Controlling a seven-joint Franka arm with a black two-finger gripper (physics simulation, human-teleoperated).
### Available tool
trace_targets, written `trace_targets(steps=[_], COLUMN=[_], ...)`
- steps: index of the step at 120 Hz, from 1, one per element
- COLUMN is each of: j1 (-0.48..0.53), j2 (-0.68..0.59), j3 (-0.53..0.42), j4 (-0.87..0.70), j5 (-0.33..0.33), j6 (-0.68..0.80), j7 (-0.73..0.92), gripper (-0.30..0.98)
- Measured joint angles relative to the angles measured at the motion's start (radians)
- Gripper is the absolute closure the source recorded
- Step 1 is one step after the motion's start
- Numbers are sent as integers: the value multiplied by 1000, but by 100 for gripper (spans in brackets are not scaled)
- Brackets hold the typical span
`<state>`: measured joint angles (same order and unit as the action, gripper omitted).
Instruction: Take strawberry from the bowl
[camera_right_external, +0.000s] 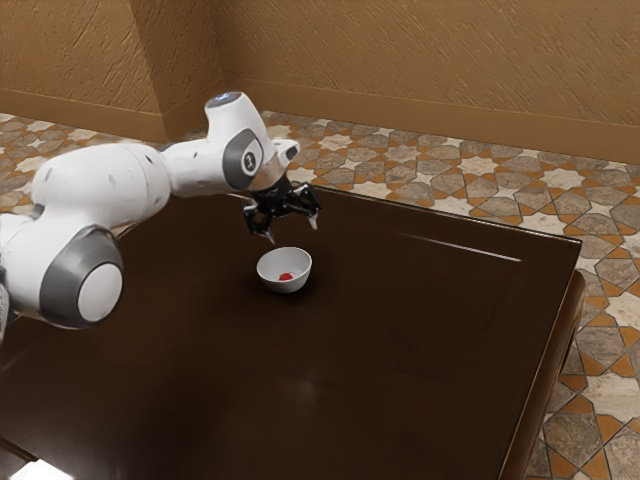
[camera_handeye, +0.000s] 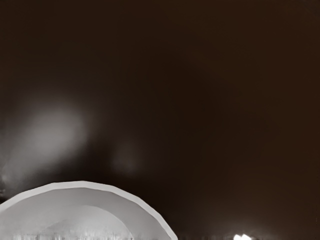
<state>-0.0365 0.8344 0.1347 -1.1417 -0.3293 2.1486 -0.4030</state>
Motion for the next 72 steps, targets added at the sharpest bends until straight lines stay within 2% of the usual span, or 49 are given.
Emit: trace_targets(steps=[18,41,72], j1=[0,0,0], j2=[12,3,6], j3=[7,42,45], j4=[-12,-61,-61], j5=[-36,-35,-35], j6=[-7,-77,-120], j7=[-121,-241,-354], gripper=[0,1,30])
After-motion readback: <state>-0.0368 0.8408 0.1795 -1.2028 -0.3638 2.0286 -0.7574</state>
